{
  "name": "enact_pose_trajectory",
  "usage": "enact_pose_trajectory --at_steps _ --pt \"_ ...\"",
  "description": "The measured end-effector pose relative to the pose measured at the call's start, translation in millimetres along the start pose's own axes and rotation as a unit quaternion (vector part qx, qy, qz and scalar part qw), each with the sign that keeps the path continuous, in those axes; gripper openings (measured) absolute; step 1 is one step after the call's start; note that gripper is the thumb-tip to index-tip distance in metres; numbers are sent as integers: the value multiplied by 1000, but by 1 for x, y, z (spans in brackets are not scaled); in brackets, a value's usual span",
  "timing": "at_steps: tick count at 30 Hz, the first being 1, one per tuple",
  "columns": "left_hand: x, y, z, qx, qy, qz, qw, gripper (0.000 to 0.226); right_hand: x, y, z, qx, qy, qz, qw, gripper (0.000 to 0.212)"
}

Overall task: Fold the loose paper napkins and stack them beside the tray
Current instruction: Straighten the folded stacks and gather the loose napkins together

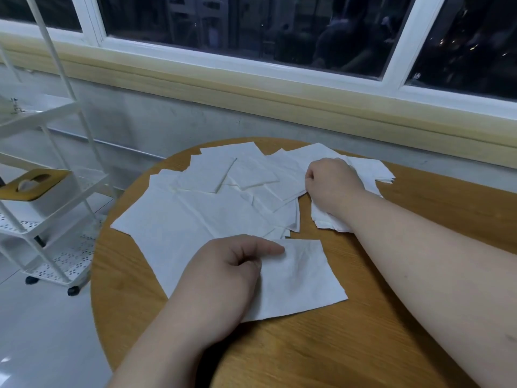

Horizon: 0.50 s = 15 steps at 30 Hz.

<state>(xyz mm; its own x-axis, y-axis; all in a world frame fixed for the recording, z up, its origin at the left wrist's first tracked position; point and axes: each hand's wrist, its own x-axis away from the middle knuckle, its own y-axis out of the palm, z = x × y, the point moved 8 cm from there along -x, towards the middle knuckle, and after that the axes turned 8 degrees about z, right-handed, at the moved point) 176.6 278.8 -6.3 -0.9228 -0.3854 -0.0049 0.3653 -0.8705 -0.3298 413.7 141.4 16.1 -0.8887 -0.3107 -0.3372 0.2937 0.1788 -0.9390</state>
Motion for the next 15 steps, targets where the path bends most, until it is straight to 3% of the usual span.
enact_pose_trajectory --at_steps 12,15 --pt "-2 0 2 4 13 -9 1000 48 3 -3 -3 5 5 -20 1000 22" --pt "-2 0 1 2 12 -11 1000 46 7 -5 -12 -55 6 -4 998 18"
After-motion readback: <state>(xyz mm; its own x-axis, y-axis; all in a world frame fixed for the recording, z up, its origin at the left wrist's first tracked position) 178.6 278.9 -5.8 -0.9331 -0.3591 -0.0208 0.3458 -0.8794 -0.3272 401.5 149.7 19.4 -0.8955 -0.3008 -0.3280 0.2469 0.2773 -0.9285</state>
